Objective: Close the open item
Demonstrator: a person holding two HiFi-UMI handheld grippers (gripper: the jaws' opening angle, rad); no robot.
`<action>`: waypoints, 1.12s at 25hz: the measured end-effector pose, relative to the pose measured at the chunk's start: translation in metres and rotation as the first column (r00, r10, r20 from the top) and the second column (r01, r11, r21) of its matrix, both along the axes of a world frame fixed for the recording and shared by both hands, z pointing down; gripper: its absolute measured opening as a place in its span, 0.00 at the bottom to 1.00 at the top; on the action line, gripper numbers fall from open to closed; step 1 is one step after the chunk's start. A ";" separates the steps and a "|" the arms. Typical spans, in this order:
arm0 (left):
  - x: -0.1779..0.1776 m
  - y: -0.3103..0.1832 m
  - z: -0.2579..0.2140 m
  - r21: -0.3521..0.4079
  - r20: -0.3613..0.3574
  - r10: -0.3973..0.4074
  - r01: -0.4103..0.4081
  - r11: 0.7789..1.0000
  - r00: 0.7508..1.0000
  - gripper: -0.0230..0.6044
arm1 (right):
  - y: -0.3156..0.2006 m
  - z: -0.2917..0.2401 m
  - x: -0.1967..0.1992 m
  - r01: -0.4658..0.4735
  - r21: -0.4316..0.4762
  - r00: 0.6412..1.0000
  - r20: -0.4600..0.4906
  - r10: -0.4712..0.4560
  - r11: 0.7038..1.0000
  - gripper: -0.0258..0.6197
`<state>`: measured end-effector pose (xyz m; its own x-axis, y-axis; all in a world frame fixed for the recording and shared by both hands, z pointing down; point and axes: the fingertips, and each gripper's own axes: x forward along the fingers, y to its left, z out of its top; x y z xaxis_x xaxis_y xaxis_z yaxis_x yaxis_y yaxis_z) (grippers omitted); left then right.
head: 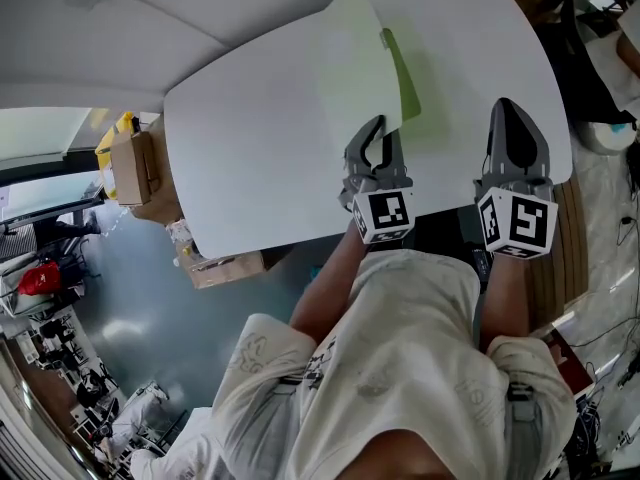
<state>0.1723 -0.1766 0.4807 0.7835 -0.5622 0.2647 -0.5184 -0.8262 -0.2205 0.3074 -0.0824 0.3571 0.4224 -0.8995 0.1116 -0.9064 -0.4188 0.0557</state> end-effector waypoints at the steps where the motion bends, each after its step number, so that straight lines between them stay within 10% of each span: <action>1: 0.003 0.001 0.002 -0.002 0.005 0.004 -0.004 1.000 1.000 0.11 | 0.000 0.001 0.003 0.000 -0.003 1.000 0.003 0.000 1.000 0.04; 28: 0.064 0.029 0.084 -0.010 0.281 0.137 -0.140 0.990 0.950 0.14 | -0.033 0.042 0.048 0.063 -0.065 0.996 0.070 -0.059 0.996 0.04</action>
<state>0.2367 -0.1478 0.5649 0.7492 -0.4568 0.4796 -0.3149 -0.8827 -0.3488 0.3549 -0.1152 0.3989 0.3563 -0.9129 0.1990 -0.9328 -0.3599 0.0191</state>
